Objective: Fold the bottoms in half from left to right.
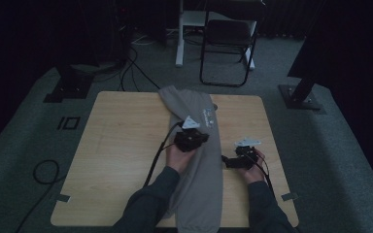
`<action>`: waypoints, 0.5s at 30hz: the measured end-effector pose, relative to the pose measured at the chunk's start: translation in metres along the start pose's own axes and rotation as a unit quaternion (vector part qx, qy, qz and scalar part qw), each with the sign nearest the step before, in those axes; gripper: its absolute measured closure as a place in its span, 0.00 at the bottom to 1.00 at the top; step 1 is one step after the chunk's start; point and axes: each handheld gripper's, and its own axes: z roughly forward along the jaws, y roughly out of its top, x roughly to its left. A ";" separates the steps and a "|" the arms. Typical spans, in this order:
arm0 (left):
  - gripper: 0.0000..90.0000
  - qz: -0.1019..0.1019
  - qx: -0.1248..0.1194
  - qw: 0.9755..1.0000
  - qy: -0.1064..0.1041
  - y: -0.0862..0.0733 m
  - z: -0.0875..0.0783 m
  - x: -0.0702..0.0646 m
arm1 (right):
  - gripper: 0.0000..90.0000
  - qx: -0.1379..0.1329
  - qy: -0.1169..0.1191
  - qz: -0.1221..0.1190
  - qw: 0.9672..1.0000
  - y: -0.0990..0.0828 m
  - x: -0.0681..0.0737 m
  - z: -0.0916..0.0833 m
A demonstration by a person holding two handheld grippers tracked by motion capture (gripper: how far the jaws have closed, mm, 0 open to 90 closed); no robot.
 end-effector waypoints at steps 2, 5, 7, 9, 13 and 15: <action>0.98 -0.003 0.007 1.000 -0.009 0.001 0.013 -0.005 | 0.13 -0.001 0.000 0.001 1.000 0.000 0.000 0.000; 0.84 -0.011 0.018 1.000 -0.021 -0.004 0.021 -0.002 | 0.13 0.000 0.000 -0.001 1.000 0.000 0.000 0.000; 0.75 -0.012 0.028 0.999 -0.020 -0.009 0.019 0.003 | 0.13 0.000 0.000 0.000 1.000 0.000 0.000 0.000; 0.73 -0.010 0.032 0.999 -0.007 -0.014 0.011 0.011 | 0.13 0.000 0.000 -0.001 1.000 0.000 0.000 0.000; 0.72 -0.015 0.042 0.999 0.030 -0.029 -0.010 0.033 | 0.20 -0.004 0.002 -0.002 1.000 0.000 0.000 -0.001; 0.72 -0.013 0.048 0.998 0.042 -0.035 -0.015 0.039 | 0.27 -0.004 0.001 0.000 1.000 0.001 0.001 -0.002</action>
